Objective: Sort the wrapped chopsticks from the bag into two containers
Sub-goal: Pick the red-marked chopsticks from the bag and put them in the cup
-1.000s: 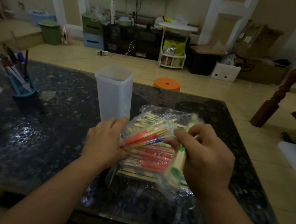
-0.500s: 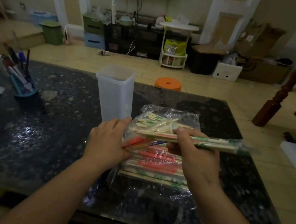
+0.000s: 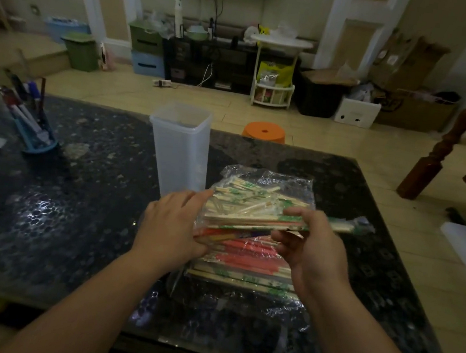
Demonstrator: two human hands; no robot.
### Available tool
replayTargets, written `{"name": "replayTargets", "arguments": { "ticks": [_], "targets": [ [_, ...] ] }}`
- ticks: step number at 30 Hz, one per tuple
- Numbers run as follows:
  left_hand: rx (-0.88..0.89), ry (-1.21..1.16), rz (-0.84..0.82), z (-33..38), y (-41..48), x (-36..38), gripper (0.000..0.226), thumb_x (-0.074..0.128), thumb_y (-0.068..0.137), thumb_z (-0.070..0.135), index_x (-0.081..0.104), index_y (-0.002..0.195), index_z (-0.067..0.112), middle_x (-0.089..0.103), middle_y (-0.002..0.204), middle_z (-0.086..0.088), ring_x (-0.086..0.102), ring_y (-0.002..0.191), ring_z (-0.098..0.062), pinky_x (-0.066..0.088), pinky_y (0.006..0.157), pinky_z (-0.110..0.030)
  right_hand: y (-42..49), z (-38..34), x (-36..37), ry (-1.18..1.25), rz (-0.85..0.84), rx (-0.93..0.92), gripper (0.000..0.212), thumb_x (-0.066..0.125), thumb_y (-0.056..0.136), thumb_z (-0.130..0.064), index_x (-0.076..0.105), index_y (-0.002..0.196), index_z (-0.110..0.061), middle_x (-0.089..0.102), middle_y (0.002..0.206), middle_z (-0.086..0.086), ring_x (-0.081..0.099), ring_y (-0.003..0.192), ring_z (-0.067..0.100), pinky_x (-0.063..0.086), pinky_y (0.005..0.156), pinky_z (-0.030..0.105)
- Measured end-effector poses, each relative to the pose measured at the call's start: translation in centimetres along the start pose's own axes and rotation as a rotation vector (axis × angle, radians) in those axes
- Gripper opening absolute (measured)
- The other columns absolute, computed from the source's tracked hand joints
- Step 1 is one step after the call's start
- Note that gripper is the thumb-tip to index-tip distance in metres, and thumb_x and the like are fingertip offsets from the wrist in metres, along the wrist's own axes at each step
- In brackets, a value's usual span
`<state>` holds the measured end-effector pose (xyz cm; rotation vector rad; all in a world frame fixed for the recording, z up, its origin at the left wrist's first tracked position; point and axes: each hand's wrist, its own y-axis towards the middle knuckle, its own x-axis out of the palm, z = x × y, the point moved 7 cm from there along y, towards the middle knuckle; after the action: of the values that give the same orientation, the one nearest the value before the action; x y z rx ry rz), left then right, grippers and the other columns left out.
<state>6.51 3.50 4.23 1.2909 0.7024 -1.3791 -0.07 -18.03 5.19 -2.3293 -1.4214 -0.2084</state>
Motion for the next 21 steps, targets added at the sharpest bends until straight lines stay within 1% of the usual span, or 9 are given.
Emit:
{"name": "replayTargets", "arguments": {
  "ticks": [3, 6, 8, 10, 13, 15, 18, 19, 21],
  "targets": [
    [-0.002, 0.004, 0.0, -0.1, -0.1, 0.2, 0.101, 0.077, 0.071, 0.057, 0.022, 0.153, 0.038, 0.041, 0.147, 0.009, 0.038, 0.132, -0.018, 0.032, 0.108, -0.042, 0.1, 0.1, 0.2, -0.127, -0.018, -0.066, 0.007, 0.062, 0.09, -0.006, 0.061, 0.086, -0.011, 0.062, 0.065, 0.004, 0.055, 0.049, 0.01, 0.039, 0.044, 0.023],
    [-0.001, -0.015, 0.0, 0.0, -0.1, 0.0, 0.1, 0.076, 0.071, 0.058, 0.022, 0.153, 0.039, 0.041, 0.146, 0.008, 0.038, 0.133, -0.019, 0.031, 0.108, -0.043, 0.1, -0.4, 0.4, -0.126, -0.047, -0.111, 0.02, 0.07, 0.084, -0.001, 0.056, 0.084, -0.014, 0.056, 0.059, -0.001, 0.048, 0.044, 0.005, 0.037, 0.041, 0.02],
    [-0.006, -0.02, -0.024, 0.2, -0.1, -0.1, 0.1, 0.075, 0.073, 0.059, 0.02, 0.154, 0.039, 0.039, 0.148, 0.008, 0.036, 0.134, -0.019, 0.029, 0.111, -0.043, 0.2, -0.5, 0.3, -0.043, -0.047, -0.095, 0.016, 0.07, 0.086, -0.009, 0.056, 0.084, -0.017, 0.061, 0.065, -0.002, 0.054, 0.05, 0.007, 0.038, 0.044, 0.022],
    [-0.009, -0.009, -0.036, 0.3, -0.1, -0.1, 0.1, 0.074, 0.074, 0.06, 0.018, 0.154, 0.039, 0.038, 0.149, 0.008, 0.035, 0.135, -0.018, 0.028, 0.112, -0.043, 0.2, -0.5, 0.0, 0.038, -0.024, -0.066, 0.009, 0.059, 0.094, -0.021, 0.059, 0.086, -0.017, 0.066, 0.071, -0.001, 0.064, 0.058, 0.015, 0.041, 0.047, 0.025],
    [-0.008, 0.005, -0.029, 0.3, -0.1, -0.1, 0.1, 0.074, 0.074, 0.059, 0.017, 0.154, 0.039, 0.038, 0.148, 0.008, 0.035, 0.135, -0.018, 0.028, 0.112, -0.043, 0.1, -0.7, -0.3, 0.071, 0.017, -0.044, 0.023, 0.045, 0.099, -0.03, 0.063, 0.094, -0.016, 0.072, 0.078, 0.005, 0.07, 0.065, 0.021, 0.047, 0.048, 0.026],
    [-0.007, -0.001, -0.024, 0.2, -0.1, 0.0, 0.1, 0.075, 0.073, 0.059, 0.018, 0.154, 0.039, 0.039, 0.147, 0.008, 0.035, 0.134, -0.018, 0.029, 0.111, -0.043, 0.3, -0.6, -0.6, -0.02, 0.053, -0.084, 0.019, 0.048, 0.098, -0.024, 0.064, 0.092, -0.016, 0.07, 0.08, 0.005, 0.065, 0.063, 0.016, 0.045, 0.05, 0.026],
    [0.0, -0.002, -0.007, 0.2, -0.2, 0.1, 0.1, 0.075, 0.073, 0.06, 0.019, 0.154, 0.039, 0.04, 0.147, 0.008, 0.036, 0.134, -0.018, 0.029, 0.11, -0.043, 0.8, -0.3, -0.9, -0.244, 0.066, -0.151, 0.006, 0.063, 0.092, -0.021, 0.069, 0.093, -0.021, 0.062, 0.09, 0.005, 0.054, 0.077, 0.015, 0.046, 0.07, 0.034],
    [-0.001, -0.006, -0.004, 0.2, -0.2, 0.1, 0.1, 0.075, 0.073, 0.061, 0.02, 0.154, 0.039, 0.04, 0.147, 0.008, 0.037, 0.133, -0.018, 0.03, 0.11, -0.043, 0.9, -0.3, -0.9, -0.275, 0.064, -0.175, 0.01, 0.067, 0.09, -0.018, 0.068, 0.097, -0.024, 0.063, 0.095, 0.008, 0.054, 0.08, 0.016, 0.047, 0.073, 0.037],
    [-0.002, -0.01, -0.006, 0.2, -0.1, 0.1, 0.101, 0.075, 0.072, 0.061, 0.021, 0.154, 0.038, 0.041, 0.147, 0.007, 0.037, 0.133, -0.019, 0.029, 0.111, -0.044, 0.8, -0.8, -1.1, -0.282, 0.08, -0.225, 0.025, 0.071, 0.087, -0.015, 0.061, 0.105, -0.028, 0.062, 0.102, 0.012, 0.057, 0.078, 0.018, 0.051, 0.073, 0.037]
  ]
}}
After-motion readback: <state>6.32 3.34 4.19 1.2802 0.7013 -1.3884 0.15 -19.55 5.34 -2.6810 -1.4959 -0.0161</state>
